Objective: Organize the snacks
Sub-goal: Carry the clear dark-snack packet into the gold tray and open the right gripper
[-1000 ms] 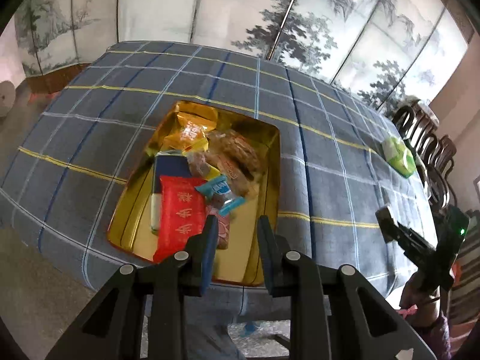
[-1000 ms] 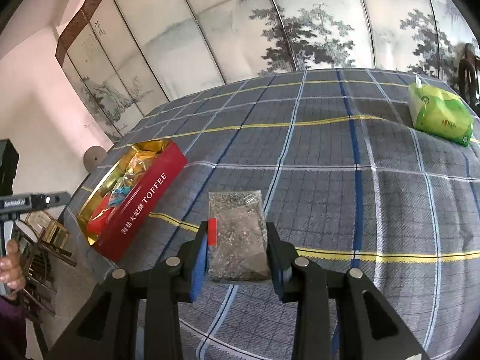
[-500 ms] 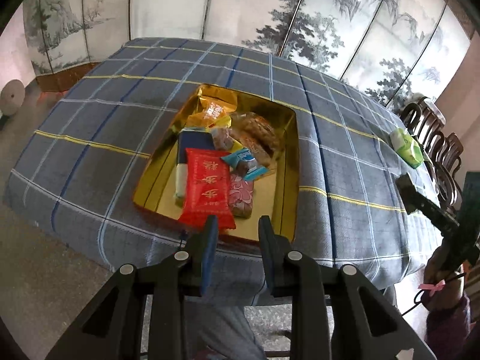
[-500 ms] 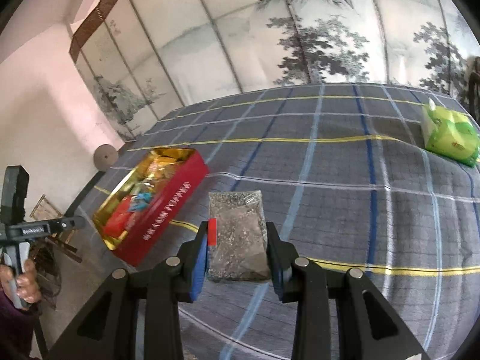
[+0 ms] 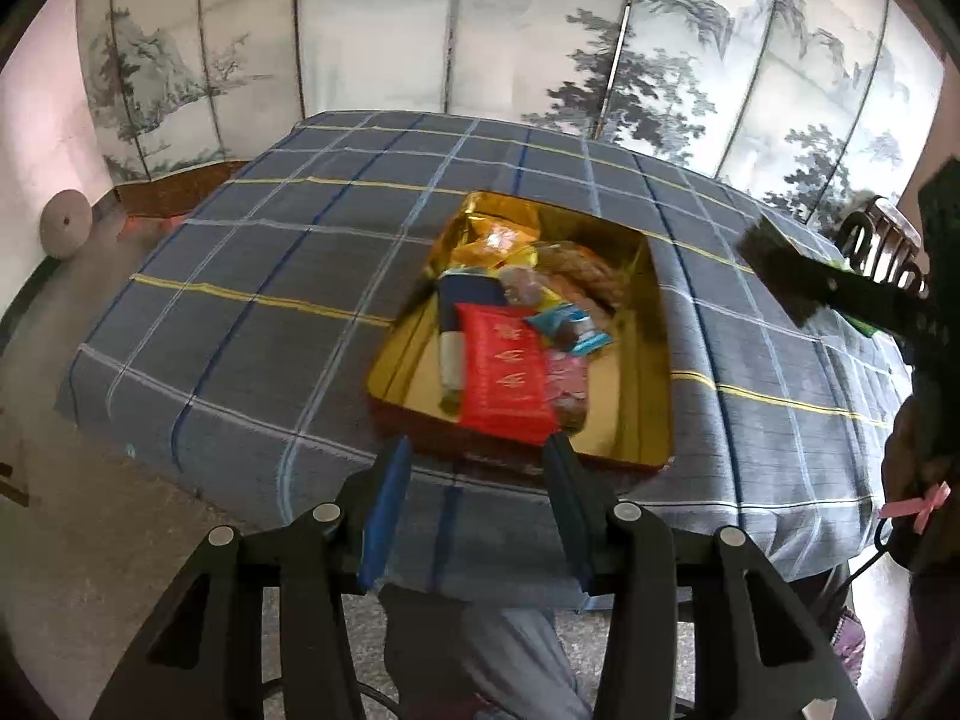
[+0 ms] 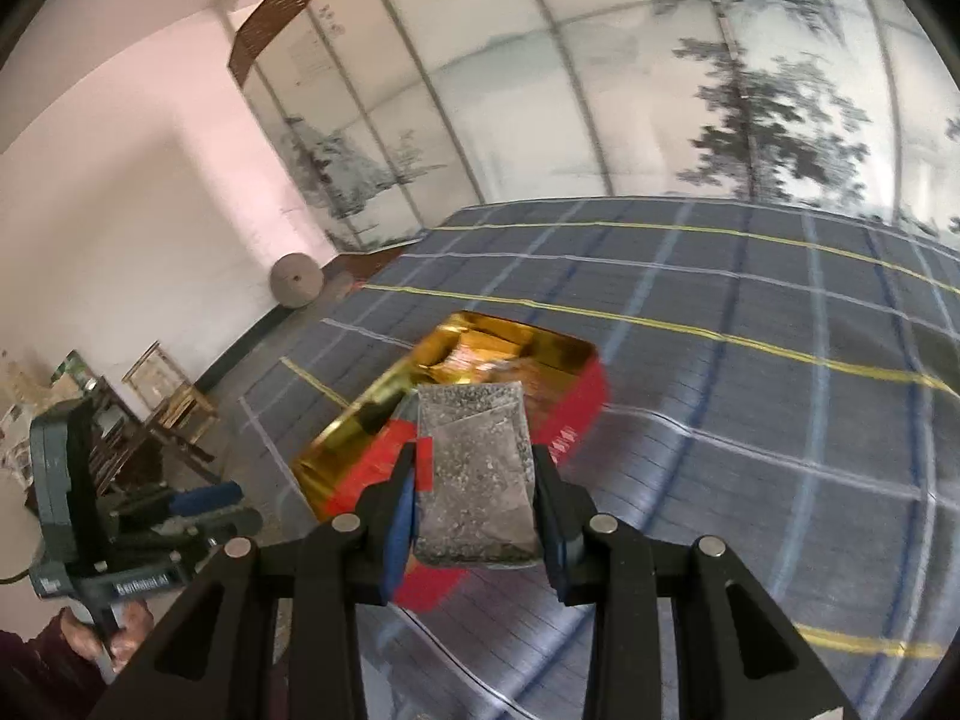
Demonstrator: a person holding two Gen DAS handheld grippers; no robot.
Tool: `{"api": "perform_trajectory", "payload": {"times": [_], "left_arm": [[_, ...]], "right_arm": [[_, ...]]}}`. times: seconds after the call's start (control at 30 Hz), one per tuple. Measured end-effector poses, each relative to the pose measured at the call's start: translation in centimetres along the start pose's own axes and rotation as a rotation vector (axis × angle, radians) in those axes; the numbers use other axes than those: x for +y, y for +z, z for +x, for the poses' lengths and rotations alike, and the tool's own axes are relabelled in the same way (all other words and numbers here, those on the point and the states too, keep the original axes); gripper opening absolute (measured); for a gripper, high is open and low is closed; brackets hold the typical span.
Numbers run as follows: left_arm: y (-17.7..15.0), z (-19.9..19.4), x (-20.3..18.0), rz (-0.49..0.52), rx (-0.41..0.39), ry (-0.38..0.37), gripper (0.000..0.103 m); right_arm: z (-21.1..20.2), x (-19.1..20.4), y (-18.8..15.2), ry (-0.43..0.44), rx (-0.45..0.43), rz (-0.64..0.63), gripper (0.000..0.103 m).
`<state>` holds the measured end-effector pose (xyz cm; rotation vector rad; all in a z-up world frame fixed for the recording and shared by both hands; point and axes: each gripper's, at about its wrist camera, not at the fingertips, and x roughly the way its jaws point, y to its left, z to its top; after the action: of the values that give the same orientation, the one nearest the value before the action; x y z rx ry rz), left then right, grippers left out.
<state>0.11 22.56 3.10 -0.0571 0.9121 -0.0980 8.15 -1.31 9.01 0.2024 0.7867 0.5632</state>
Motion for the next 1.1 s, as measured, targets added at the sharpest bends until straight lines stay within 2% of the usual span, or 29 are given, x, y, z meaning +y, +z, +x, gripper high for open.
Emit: {"api": "perform_trajectory", "payload": {"times": [0.27, 0.73, 1.1], "left_arm": [[-0.4, 1.0, 1.7, -0.030, 0.023, 0.014, 0.043], [-0.5, 2.6, 1.5, 0.012, 0.027, 0.056, 0.047], [-0.5, 3.2, 1.0, 0.056, 0.023, 0.110, 0.052]], "right_arm": [[4.5, 3.3, 1.3, 0.040, 0.054, -0.055, 0.035], [9.9, 3.1, 2.9, 0.025, 0.117, -0.041, 0.035], [12.4, 2.6, 3.5, 0.023, 0.141, -0.025, 0.035]]}}
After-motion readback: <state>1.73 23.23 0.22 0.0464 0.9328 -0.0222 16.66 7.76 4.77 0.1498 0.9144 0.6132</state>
